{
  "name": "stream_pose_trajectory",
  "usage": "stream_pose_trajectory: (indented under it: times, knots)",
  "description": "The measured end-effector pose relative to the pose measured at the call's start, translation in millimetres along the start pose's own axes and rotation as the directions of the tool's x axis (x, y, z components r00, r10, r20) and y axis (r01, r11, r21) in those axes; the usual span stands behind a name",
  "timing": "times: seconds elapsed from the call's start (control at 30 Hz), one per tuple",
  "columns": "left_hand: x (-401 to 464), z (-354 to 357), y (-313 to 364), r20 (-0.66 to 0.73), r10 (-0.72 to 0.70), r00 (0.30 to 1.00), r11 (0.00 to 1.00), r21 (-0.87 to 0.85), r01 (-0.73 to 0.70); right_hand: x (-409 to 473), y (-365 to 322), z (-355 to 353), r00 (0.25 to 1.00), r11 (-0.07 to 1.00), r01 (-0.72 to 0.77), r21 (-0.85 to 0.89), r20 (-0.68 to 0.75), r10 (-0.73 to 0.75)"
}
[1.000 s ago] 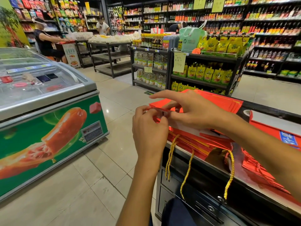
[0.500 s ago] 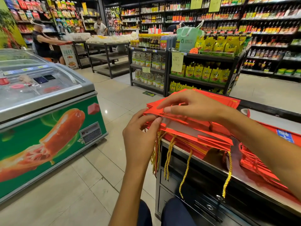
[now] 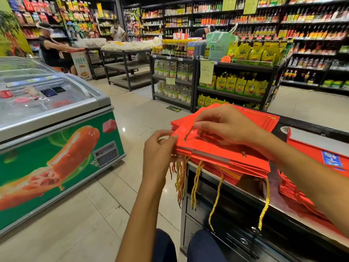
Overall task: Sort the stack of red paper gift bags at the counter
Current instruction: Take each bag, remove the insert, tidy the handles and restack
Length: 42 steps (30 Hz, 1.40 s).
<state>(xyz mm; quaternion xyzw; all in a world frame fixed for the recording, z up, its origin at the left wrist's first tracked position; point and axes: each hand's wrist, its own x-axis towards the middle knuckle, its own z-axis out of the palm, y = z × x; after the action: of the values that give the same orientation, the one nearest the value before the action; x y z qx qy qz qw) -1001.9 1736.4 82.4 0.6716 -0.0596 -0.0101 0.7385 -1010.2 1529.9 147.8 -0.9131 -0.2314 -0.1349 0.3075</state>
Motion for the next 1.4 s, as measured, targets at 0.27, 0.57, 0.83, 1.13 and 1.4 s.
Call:
stream_pose_trajectory:
  times: [0.27,0.57,0.83,1.13,1.4]
  knots:
    - [-2,0,-10,-0.023,0.001,1.0,1.0,-0.025,-0.002,-1,-1,2,0.996,0.996,-0.086,-0.002,-0.027,0.086]
    - [-48,14,-2,0.107,-0.025,0.994,0.997,-0.073,0.033,-26,6,-29,0.816,0.796,-0.38,-0.471,0.234,0.528]
    - [-38,43,37,0.103,0.099,0.99,0.955,-0.291,-0.065,-17,-1,-11,0.909,0.904,-0.401,-0.151,0.057,0.413]
    - [-8,48,108,0.248,0.663,0.707,0.6,0.39,-0.699,-5,-4,-73,0.781,0.664,-0.194,0.722,-0.296,0.55]
    - [-14,60,35,0.716,0.442,0.541,0.092,0.564,-0.821,-28,40,-74,0.848,0.843,-0.489,0.221,-0.103,0.519]
